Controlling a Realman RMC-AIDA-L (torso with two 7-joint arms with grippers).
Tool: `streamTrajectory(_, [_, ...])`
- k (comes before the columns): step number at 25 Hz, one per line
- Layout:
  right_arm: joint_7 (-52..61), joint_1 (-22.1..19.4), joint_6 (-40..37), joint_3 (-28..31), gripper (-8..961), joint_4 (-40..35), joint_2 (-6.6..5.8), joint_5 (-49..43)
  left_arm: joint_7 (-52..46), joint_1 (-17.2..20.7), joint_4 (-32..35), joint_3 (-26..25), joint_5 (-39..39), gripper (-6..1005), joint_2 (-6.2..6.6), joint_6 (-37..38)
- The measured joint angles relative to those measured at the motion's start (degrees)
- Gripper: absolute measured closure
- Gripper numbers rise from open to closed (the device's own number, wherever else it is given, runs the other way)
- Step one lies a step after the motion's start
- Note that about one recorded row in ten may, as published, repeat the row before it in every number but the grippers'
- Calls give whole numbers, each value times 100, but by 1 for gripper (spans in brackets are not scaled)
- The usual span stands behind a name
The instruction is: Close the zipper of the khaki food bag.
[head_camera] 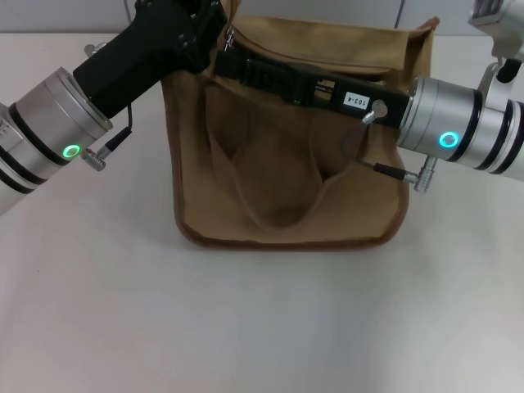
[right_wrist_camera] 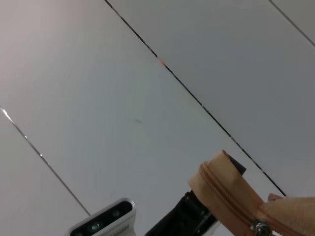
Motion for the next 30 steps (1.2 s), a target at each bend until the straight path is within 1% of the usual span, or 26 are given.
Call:
streamTrajectory(5, [-60,37,153,-90,469,-2,0,-3,-19,0,-4,5,2,974,0,9])
streamTrajectory(10, [-45,38,301,-86,379,22,0,11,-33,-8,-4,47,3,974,0,50])
streamTrajectory(24, [-37,2,259,-59,389,11,1,21,-35,-27,6,58,1,975,0,81])
streamTrajectory(30, [-37,1,351,-63,523,17,1,23,-35,-22,7,57,-1,975,0,85])
